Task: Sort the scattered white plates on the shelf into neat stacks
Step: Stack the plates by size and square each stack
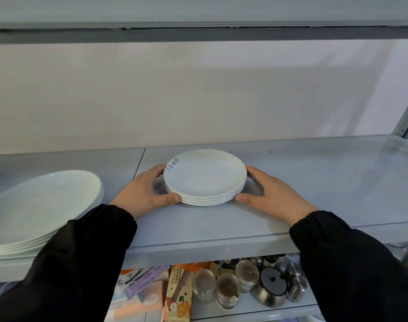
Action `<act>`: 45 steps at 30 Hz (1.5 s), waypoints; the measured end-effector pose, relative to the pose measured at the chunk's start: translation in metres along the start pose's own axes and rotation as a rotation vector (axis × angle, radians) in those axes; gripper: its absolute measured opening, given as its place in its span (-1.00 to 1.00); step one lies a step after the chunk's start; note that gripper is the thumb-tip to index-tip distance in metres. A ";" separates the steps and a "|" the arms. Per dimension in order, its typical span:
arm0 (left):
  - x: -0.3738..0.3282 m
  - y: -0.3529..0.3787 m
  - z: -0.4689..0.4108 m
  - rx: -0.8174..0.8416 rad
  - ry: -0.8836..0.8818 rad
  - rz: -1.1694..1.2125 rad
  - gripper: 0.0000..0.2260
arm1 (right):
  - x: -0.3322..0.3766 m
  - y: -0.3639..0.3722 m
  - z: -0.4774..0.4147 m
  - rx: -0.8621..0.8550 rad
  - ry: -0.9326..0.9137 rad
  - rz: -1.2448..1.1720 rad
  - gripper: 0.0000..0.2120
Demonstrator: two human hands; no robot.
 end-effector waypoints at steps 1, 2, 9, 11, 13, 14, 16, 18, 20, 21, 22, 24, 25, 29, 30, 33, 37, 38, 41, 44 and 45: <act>0.001 0.000 0.000 -0.003 -0.003 0.001 -0.06 | 0.000 0.000 0.000 0.001 -0.006 0.002 -0.19; 0.001 0.000 0.000 -0.009 -0.006 0.001 -0.05 | 0.000 0.000 0.001 0.000 -0.013 -0.003 -0.20; 0.001 0.001 -0.003 0.016 0.011 0.012 -0.10 | 0.001 0.000 -0.001 0.003 -0.008 -0.027 -0.24; -0.001 0.002 -0.002 0.013 0.012 0.016 -0.12 | 0.002 0.001 0.000 0.013 -0.006 -0.031 -0.22; -0.005 0.002 0.000 0.017 -0.002 0.004 -0.14 | 0.002 0.001 0.001 0.014 0.004 -0.023 -0.21; -0.008 0.003 0.002 0.020 -0.013 -0.003 -0.16 | 0.003 0.001 0.003 0.016 0.008 -0.020 -0.21; -0.012 0.004 0.005 0.031 -0.027 -0.016 -0.18 | 0.007 0.000 0.006 0.021 0.014 -0.013 -0.22; -0.018 0.005 0.013 0.042 -0.035 -0.029 -0.20 | 0.013 -0.001 0.011 0.024 0.016 -0.020 -0.22; -0.018 0.005 0.024 0.050 -0.047 -0.019 -0.17 | 0.020 0.002 0.018 0.035 0.014 -0.025 -0.22; -0.016 0.005 0.031 0.052 -0.056 -0.012 -0.15 | 0.023 0.004 0.021 0.044 0.015 -0.018 -0.23; -0.014 0.004 0.039 0.045 -0.058 -0.003 -0.15 | 0.027 0.008 0.024 0.052 0.013 -0.007 -0.24; -0.013 0.002 0.055 0.028 -0.059 0.021 -0.17 | 0.038 0.016 0.029 0.054 0.012 0.002 -0.25; -0.013 0.001 0.062 0.021 -0.062 0.017 -0.17 | 0.044 0.020 0.031 0.050 0.014 -0.005 -0.24; -0.010 -0.002 0.089 -0.001 -0.097 -0.027 -0.16 | 0.065 0.034 0.037 0.050 0.007 -0.035 -0.21; -0.008 -0.003 0.096 -0.005 -0.105 -0.029 -0.15 | 0.070 0.036 0.039 0.050 0.002 -0.041 -0.22; -0.006 -0.005 0.109 -0.018 -0.121 -0.032 -0.12 | 0.080 0.042 0.043 0.049 -0.010 -0.053 -0.25; -0.007 -0.005 0.111 -0.019 -0.111 -0.006 -0.10 | 0.079 0.043 0.042 0.056 0.001 -0.064 -0.16; -0.006 -0.005 0.110 -0.019 -0.111 0.000 -0.10 | 0.078 0.043 0.042 0.053 0.004 -0.070 -0.11; -0.002 -0.004 0.110 -0.037 -0.141 0.016 -0.07 | 0.076 0.043 0.043 0.057 -0.019 -0.070 -0.18; 0.004 -0.005 0.109 -0.049 -0.176 -0.005 -0.06 | 0.076 0.043 0.043 0.054 -0.025 -0.059 -0.21; 0.005 -0.005 0.109 -0.054 -0.182 -0.010 -0.05 | 0.075 0.043 0.043 0.054 -0.024 -0.059 -0.22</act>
Point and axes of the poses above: each hand's wrist, its own z-axis away from the middle knuckle, its own y-axis out of the palm, x = y × z, the point moved 4 cm from there along -z, towards the middle knuckle, and after that the axes turned 14 degrees about x, right-handed, at the moved point
